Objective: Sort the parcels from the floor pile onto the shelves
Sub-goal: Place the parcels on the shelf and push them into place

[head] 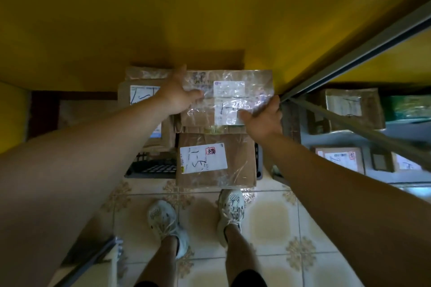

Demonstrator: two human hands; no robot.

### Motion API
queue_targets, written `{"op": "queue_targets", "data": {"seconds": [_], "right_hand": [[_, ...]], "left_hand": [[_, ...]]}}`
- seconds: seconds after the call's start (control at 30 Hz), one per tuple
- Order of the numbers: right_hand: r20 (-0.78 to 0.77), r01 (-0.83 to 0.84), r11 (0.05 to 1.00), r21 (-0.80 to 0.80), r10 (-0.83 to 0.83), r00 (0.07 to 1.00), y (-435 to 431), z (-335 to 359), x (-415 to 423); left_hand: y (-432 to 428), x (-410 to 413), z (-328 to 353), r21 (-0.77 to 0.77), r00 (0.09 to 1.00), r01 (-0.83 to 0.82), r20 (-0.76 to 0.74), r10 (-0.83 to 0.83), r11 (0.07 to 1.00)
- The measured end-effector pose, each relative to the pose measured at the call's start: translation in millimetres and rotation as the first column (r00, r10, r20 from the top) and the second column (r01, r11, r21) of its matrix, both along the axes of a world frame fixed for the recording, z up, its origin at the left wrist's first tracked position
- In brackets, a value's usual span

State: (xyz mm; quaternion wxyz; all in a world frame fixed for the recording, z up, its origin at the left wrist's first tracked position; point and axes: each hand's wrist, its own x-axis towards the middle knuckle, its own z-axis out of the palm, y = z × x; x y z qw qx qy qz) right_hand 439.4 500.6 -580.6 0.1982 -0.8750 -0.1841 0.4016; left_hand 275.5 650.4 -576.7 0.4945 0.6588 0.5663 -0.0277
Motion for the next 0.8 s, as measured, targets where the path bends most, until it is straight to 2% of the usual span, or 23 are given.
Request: {"op": "queue_targets", "data": {"seconds": [0.17,0.27,0.4,0.5,0.6,0.73,0.8], "right_hand": [[0.079,0.065,0.983,0.172,-0.079,0.994,16,0,0],[0.073,0.106,0.96,0.259,-0.129,0.989,29,2,11],[-0.116,0.322,0.906,0.274,-0.301,0.946,26,-8,19],[-0.331,0.45,0.851,0.27,-0.357,0.874,19,-18,13],[-0.446,0.457,0.843,0.283,-0.307,0.841,16,-27,1],[-0.485,0.331,0.889,0.317,-0.147,0.862,8,-26,-8],[-0.495,0.302,0.881,0.364,-0.091,0.864,4,-26,-9]], "left_hand": [[-4,12,-7,0.005,0.974,-0.221,0.047,0.221,0.975],[-8,6,-6,-0.106,0.953,-0.288,0.065,0.295,0.952],[-20,2,-17,-0.276,0.973,-0.22,0.005,0.23,0.936],[-32,3,-27,-0.35,0.99,-0.14,-0.062,0.127,0.926],[-44,4,-32,-0.366,0.992,-0.123,-0.051,0.112,0.922],[-59,5,-31,-0.487,0.922,-0.309,0.055,0.382,0.817],[-61,2,-29,-0.514,0.884,-0.333,0.123,0.451,0.791]]}}
